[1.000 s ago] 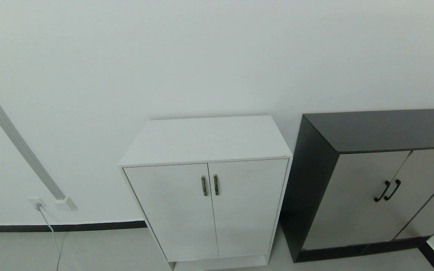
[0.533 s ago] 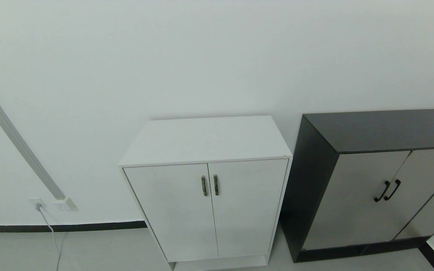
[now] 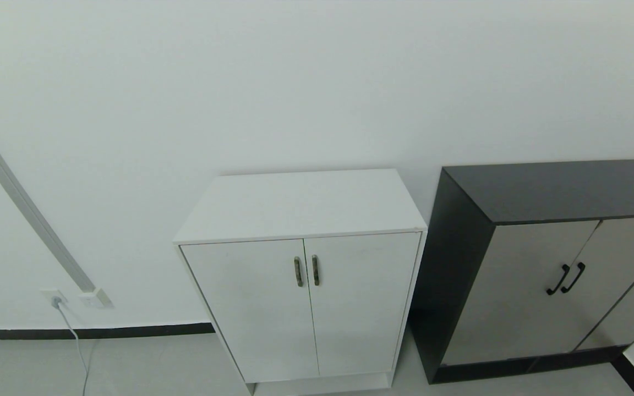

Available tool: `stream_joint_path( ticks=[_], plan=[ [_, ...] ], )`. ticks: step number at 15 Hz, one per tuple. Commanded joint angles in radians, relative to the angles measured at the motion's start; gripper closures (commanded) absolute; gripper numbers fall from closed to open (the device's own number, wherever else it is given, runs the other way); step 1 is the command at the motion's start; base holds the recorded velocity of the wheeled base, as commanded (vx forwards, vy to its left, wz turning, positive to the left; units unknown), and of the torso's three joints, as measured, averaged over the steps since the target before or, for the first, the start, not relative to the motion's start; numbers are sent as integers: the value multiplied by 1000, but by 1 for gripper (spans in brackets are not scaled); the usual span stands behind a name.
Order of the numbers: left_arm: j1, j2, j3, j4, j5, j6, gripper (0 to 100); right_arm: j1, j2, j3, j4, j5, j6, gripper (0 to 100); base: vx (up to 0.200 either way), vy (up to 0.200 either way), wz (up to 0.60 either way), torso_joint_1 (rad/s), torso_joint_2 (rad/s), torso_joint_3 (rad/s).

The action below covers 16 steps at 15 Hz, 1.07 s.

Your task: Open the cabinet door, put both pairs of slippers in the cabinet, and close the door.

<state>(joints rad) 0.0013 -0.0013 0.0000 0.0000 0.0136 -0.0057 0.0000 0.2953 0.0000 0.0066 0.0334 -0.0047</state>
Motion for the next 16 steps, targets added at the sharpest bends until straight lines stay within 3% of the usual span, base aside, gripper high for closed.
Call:
stream_joint_path(
  ticks=[1, 9, 13, 16],
  plan=[
    [0, 1, 0, 0, 0, 0, 100, -20, -151, 0, 0, 0, 0, 100, 0, 0, 0, 0, 0, 0],
    [0, 1, 0, 0, 0, 0, 100, -6, -294, 0, -5, -20, 28, 100, 0, 0, 0, 0, 0, 0],
    [0, 1, 0, 0, 0, 0, 100, -5, -294, 0, -13, -135, 84, 100, 0, 0, 0, 0, 0, 0],
    [0, 1, 0, 0, 0, 0, 100, -6, -294, 0, -13, -147, 89, 100, 0, 0, 0, 0, 0, 0]
  ],
)
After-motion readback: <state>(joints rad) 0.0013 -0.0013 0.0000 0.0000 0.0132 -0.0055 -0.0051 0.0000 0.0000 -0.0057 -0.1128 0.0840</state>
